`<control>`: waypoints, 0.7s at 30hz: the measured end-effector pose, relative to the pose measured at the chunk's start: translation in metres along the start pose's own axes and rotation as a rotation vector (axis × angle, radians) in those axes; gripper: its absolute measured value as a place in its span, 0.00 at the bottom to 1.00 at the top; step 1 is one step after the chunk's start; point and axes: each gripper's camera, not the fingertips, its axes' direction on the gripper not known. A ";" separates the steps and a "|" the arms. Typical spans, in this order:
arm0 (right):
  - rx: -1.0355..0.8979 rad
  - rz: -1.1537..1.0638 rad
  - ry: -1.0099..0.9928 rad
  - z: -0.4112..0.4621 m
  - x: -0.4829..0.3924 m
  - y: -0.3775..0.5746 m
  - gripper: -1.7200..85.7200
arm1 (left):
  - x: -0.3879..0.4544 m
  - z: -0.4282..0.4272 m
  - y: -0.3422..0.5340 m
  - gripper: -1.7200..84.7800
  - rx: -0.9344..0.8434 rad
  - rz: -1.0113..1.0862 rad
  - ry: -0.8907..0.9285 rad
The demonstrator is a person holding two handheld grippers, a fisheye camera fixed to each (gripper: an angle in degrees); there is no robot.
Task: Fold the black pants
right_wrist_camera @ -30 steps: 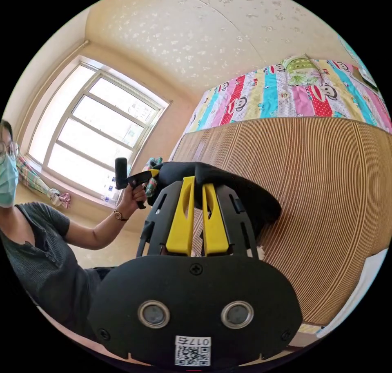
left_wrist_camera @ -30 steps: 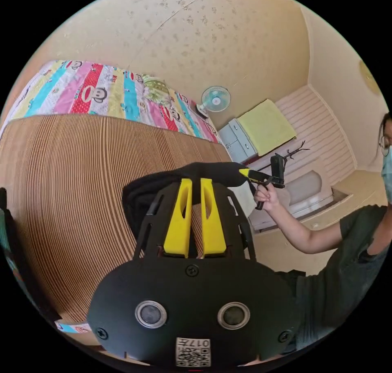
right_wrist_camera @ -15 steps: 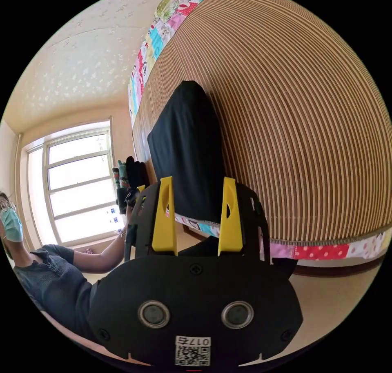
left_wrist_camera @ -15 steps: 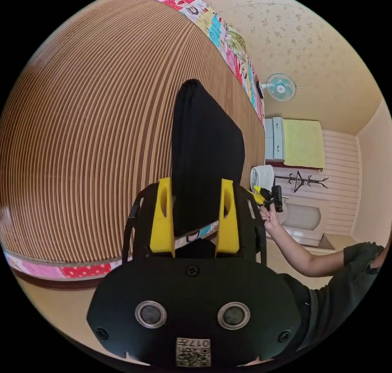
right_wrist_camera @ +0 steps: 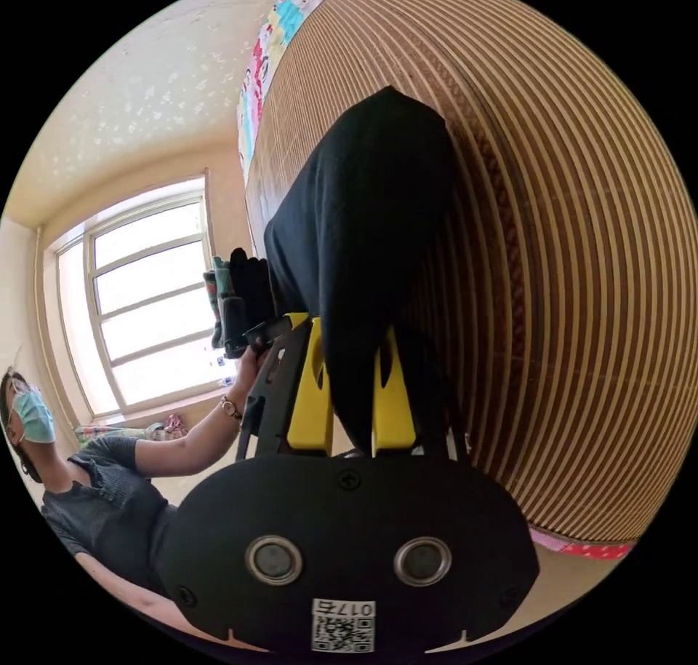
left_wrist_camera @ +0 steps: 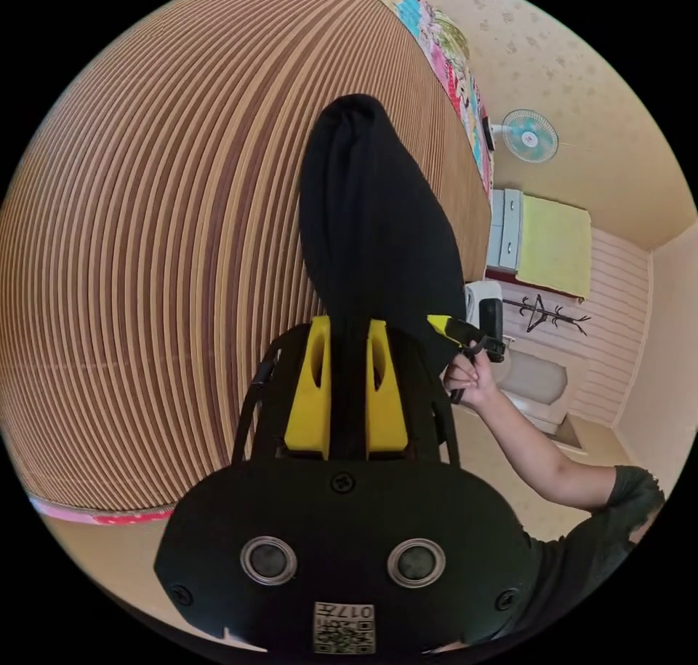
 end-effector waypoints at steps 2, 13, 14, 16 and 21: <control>-0.043 0.003 -0.039 0.006 -0.012 0.021 0.10 | 0.005 -0.016 0.026 0.10 0.010 0.017 0.001; -0.366 -0.050 -0.389 0.151 -0.220 0.091 0.09 | 0.095 -0.289 0.268 0.10 0.447 -0.010 -0.254; -0.375 -0.069 -0.402 0.162 -0.239 0.089 0.09 | 0.112 -0.328 0.284 0.10 0.496 0.009 -0.328; -0.378 -0.144 -0.462 0.210 -0.312 0.076 0.09 | 0.135 -0.384 0.296 0.10 0.574 0.064 -0.464; -0.264 -0.216 -0.345 0.316 -0.412 0.024 0.10 | 0.096 -0.526 0.270 0.13 0.812 -0.060 -0.559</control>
